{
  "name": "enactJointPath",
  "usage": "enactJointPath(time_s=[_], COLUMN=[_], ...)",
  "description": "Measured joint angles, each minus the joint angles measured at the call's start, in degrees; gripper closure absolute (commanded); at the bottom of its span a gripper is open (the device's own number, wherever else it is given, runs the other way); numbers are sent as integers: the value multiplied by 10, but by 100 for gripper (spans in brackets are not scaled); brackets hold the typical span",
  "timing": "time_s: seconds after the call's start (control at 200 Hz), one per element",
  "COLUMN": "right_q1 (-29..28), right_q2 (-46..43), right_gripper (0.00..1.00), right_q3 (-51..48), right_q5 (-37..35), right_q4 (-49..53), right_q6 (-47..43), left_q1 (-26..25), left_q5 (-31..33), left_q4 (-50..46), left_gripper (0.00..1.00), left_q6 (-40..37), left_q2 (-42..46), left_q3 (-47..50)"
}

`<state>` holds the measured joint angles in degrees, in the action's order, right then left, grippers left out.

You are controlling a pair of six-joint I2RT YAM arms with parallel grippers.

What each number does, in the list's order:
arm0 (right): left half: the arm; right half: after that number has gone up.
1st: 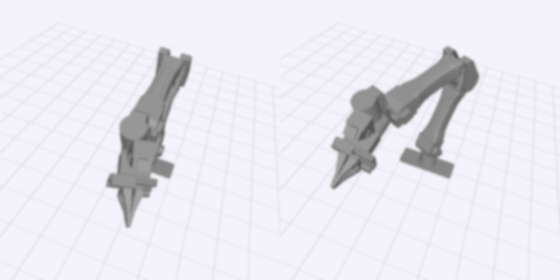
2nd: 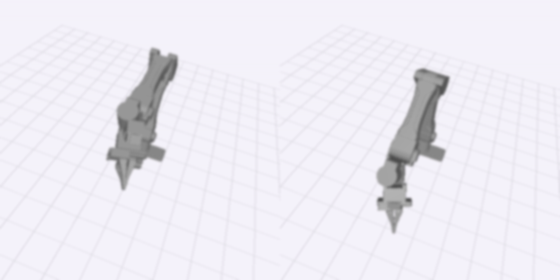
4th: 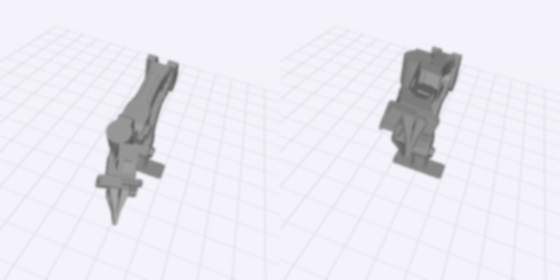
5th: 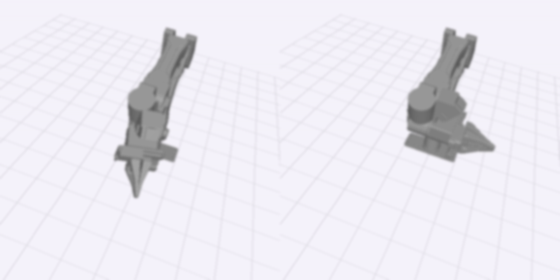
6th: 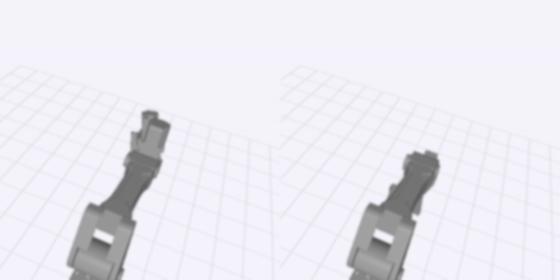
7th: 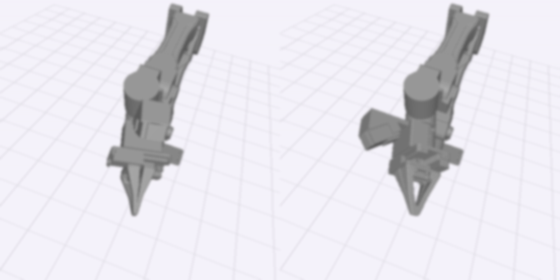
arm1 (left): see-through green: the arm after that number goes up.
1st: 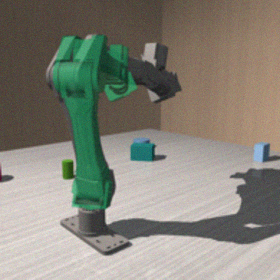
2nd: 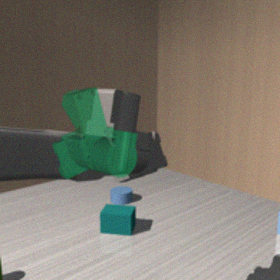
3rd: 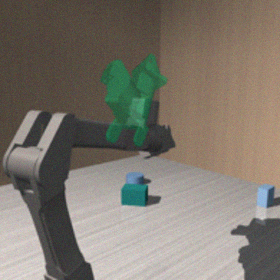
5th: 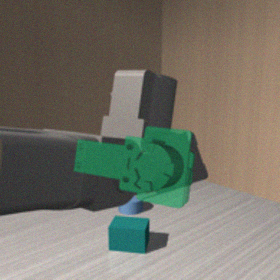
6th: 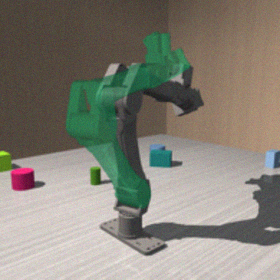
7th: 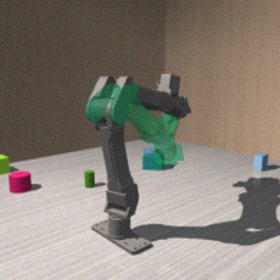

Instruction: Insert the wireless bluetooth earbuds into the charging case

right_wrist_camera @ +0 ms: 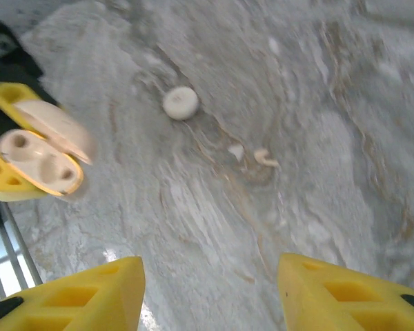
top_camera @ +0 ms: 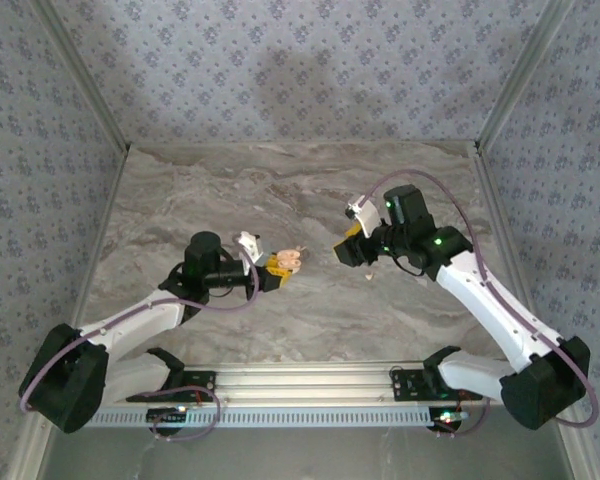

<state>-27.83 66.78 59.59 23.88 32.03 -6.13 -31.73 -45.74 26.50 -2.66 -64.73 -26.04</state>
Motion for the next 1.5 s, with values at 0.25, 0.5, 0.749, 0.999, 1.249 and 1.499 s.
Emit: enactJointPath(time_s=[0.25, 0.5, 0.749, 0.999, 1.249, 1.499], right_q1=[0, -2, -9, -30, -58, -61], right_q2=[123, 206, 287, 436, 536, 617], right_gripper=[45, 45, 46, 48, 49, 56], right_q3=[58, 132, 196, 340, 410, 489], right_q5=[-24, 6, 37, -2, -33, -49], right_q4=[27, 30, 61, 152, 199, 231], right_q6=[35, -123, -411, -628, -739, -786], left_q1=[57, 99, 125, 141, 157, 167], left_q5=[5, 7, 15, 19, 28, 31], left_q4=[25, 24, 24, 22, 20, 20], left_gripper=[84, 85, 85, 85, 85, 85], left_q6=[24, 34, 39, 39, 43, 43], left_q2=[9, 31, 36, 36, 43, 44], left_q3=[38, 53, 65, 69, 79, 79])
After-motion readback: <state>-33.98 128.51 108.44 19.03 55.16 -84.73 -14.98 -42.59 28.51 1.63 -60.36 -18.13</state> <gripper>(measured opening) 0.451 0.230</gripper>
